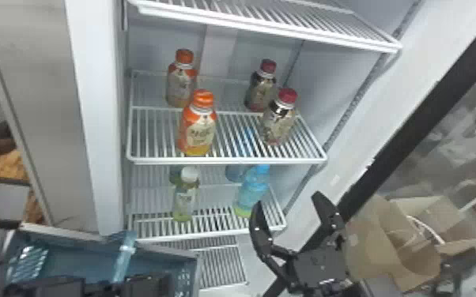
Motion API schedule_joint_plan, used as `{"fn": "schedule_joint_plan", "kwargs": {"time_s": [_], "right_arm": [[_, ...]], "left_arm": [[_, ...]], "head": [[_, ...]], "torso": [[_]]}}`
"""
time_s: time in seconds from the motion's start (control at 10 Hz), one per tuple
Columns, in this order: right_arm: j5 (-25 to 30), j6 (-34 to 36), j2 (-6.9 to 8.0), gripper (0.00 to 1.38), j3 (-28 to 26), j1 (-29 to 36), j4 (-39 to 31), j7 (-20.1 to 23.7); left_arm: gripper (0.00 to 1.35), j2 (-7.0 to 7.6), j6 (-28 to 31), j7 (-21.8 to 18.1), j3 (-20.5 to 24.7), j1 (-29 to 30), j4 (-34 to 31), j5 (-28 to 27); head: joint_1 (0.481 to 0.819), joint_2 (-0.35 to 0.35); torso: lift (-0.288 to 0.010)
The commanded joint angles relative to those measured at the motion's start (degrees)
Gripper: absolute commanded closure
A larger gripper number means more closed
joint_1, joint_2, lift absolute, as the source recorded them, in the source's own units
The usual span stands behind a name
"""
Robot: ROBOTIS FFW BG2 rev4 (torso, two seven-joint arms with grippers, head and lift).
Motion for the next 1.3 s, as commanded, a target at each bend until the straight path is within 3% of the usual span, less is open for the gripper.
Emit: {"fn": "schedule_joint_plan", "kwargs": {"time_s": [0.0, 1.2], "right_arm": [[-0.21, 0.02, -0.16, 0.0, 0.32, -0.31, 0.23, 0.0], [-1.24, 0.16, -0.51, 0.0, 2.61, -1.3, 0.93, 0.0]], "left_arm": [[1.21, 0.0, 0.01, 0.0, -0.04, -0.13, 0.0, -0.11], [1.21, -0.09, 0.01, -0.79, 0.42, 0.86, 0.0, -0.23]], "head": [[0.695, -0.35], [0.695, -0.35]], "torso": [[-0.04], [-0.04]]}}
